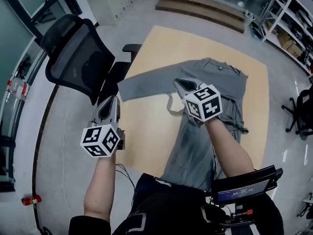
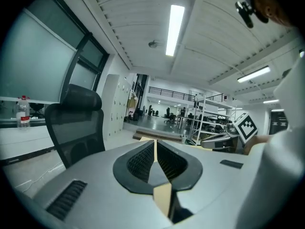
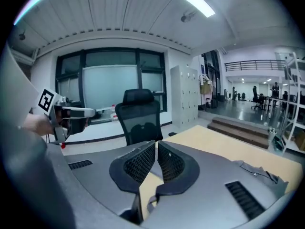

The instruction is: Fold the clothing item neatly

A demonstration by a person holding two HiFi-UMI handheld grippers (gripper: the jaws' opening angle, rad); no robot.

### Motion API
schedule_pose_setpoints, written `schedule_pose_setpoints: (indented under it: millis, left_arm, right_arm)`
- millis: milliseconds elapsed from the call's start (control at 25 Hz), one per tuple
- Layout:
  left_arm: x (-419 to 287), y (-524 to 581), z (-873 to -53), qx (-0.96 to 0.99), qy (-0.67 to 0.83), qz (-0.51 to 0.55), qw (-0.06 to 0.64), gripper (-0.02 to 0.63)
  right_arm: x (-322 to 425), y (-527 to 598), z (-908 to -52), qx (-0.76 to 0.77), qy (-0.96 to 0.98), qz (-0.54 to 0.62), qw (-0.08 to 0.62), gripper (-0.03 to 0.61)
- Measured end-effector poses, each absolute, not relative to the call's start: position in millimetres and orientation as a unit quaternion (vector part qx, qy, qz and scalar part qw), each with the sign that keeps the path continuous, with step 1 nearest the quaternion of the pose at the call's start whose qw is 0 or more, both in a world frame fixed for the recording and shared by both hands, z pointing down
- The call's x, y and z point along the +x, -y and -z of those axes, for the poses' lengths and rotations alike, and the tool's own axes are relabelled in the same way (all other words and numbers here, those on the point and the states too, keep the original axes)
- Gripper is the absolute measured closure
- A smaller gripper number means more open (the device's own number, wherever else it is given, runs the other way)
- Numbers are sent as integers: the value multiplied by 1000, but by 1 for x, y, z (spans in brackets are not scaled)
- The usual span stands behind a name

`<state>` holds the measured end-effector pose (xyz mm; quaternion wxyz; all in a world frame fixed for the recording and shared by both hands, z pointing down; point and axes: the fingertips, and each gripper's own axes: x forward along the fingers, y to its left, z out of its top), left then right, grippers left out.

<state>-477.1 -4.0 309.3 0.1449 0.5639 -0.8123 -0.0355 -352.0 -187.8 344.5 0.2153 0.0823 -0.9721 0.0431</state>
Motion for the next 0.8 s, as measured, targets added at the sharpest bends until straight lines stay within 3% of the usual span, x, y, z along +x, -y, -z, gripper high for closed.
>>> schedule_pose_setpoints:
  millis: [200, 440, 800]
  left_arm:
    - [-532, -14, -341, 558, 815, 15, 159, 597]
    - [-588, -33, -386, 553, 809, 19, 195, 597]
    - [-619, -30, -421, 573, 789, 18, 222, 597]
  right_arm:
    - [-418, 147, -384, 54, 966, -12, 253, 558]
    - [-490, 94, -459, -7, 944, 54, 327, 492]
    - [-547, 51, -549, -97, 876, 181, 436, 468]
